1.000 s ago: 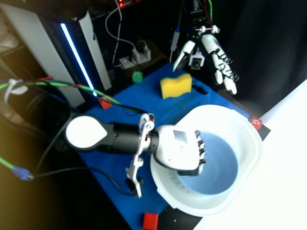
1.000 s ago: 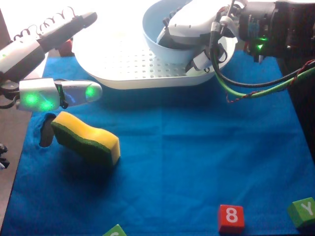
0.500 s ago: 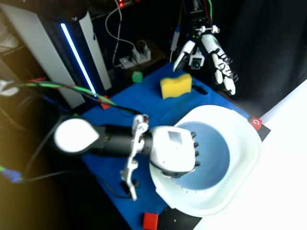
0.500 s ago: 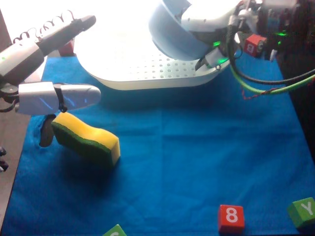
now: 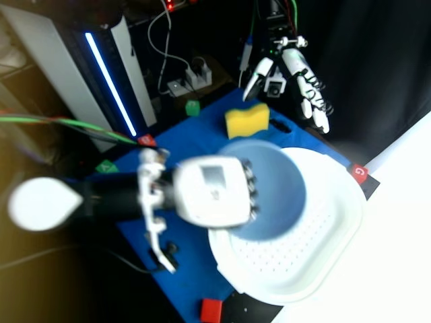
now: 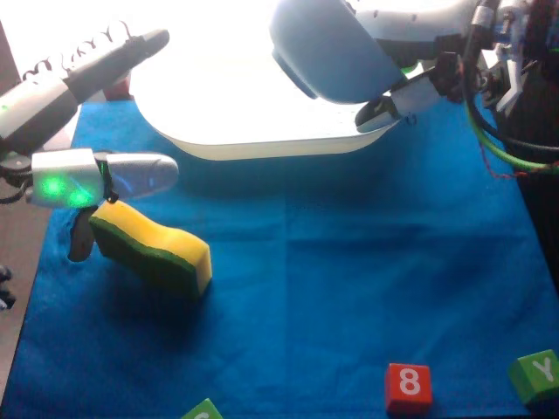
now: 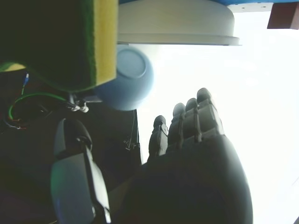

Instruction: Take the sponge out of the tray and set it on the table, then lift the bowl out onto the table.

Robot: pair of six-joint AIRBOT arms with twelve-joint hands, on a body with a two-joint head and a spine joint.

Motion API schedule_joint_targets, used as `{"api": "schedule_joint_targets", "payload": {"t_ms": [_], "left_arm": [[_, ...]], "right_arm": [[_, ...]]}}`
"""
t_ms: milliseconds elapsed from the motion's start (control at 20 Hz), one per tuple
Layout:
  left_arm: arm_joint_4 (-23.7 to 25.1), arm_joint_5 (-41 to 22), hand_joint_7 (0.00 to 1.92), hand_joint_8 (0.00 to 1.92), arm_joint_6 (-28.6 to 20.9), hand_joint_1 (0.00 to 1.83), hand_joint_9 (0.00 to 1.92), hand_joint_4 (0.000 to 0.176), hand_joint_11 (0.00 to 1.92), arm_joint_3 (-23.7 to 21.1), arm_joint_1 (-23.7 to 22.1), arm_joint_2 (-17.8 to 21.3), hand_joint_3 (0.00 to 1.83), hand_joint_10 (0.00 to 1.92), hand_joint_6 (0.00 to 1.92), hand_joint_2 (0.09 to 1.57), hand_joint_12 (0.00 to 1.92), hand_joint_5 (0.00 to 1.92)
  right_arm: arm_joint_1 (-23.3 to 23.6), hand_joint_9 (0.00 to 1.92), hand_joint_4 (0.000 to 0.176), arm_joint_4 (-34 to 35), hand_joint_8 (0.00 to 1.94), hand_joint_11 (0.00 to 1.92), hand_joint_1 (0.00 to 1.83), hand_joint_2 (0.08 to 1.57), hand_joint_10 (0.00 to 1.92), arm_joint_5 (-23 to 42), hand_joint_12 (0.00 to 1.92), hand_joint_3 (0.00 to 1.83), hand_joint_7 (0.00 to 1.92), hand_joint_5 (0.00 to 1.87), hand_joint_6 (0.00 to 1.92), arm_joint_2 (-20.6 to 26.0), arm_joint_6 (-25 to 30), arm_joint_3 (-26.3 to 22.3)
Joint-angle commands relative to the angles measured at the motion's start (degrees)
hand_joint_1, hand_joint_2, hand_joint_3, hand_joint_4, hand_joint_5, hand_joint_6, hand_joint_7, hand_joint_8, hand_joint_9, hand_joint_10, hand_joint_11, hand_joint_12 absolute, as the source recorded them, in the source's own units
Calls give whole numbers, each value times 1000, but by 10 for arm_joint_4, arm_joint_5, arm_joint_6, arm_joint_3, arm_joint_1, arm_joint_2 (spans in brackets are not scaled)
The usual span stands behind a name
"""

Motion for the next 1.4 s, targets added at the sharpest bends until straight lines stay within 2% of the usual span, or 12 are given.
{"api": "schedule_joint_targets", "payload": {"t_ms": [0,300,350,400,450,500,600,950,1050,1150,1300,1350], "left_arm": [[-12,-76,69,0,-4,563,48,156,70,-2,-3,6,2,1,0,941,71,62],[-15,-81,51,0,-4,552,3,147,0,-6,0,15,2,0,0,950,5,39],[-15,-83,54,1,-4,556,3,150,4,-8,0,16,0,0,0,946,3,37],[-15,-84,51,0,-4,565,0,152,0,-8,1,18,0,0,1,945,0,39],[-15,-85,54,2,-4,555,12,144,36,-9,1,18,1,5,2,950,16,42],[-15,-86,52,0,-4,557,13,142,49,-10,1,19,1,5,3,950,22,44],[-15,-87,53,1,-4,565,18,143,59,-11,2,20,3,5,3,954,27,46],[-17,-88,43,0,-4,561,23,149,75,-13,4,20,0,2,0,948,40,37],[-18,-89,47,2,-4,552,31,135,79,-13,4,19,3,4,0,956,43,35],[-18,-89,49,2,-4,575,30,141,66,-13,4,19,1,3,4,954,40,46],[-18,-89,43,0,-4,565,24,143,65,-14,5,19,0,0,3,950,43,44],[-18,-89,51,3,-4,577,31,129,64,-14,5,19,0,3,4,949,44,50]], "right_arm": [[5,1564,0,44,1941,1533,1470,1177,1921,69,1921,44,1452,1163,1921,3,-2,-12],[4,1616,0,3,1941,1642,1021,1005,1921,118,1921,845,1461,669,1921,85,-13,-125],[4,1635,76,-8,1941,1679,1115,1158,1921,118,1921,567,1437,706,1921,94,-13,-138],[2,1602,41,-15,1941,1661,1319,1190,1921,118,1921,331,1368,793,1921,98,-13,-145],[0,1607,139,-19,1941,1607,1263,1260,1921,118,1921,280,1465,886,1921,101,-13,-150],[-4,1620,169,-24,1941,1637,1361,1215,1921,118,1921,232,1481,977,1921,104,-13,-155],[-13,1624,175,-28,1941,1701,1437,1148,1921,118,1921,182,1481,1143,1921,110,-13,-164],[-82,1460,118,-38,1941,1569,1476,775,1921,105,1921,775,1326,1068,1921,112,5,-173],[-100,1334,0,-46,1941,1444,1454,821,1921,105,1921,688,1191,928,1921,107,24,-173],[-124,1062,0,-54,1941,1216,1058,1087,1921,105,1921,449,908,670,1623,100,41,-171],[-131,566,76,-54,1526,498,832,1341,1719,102,1792,9,515,569,1602,97,47,-164],[-131,283,0,-54,711,100,347,1259,951,96,1286,0,326,364,684,97,47,-162]]}}
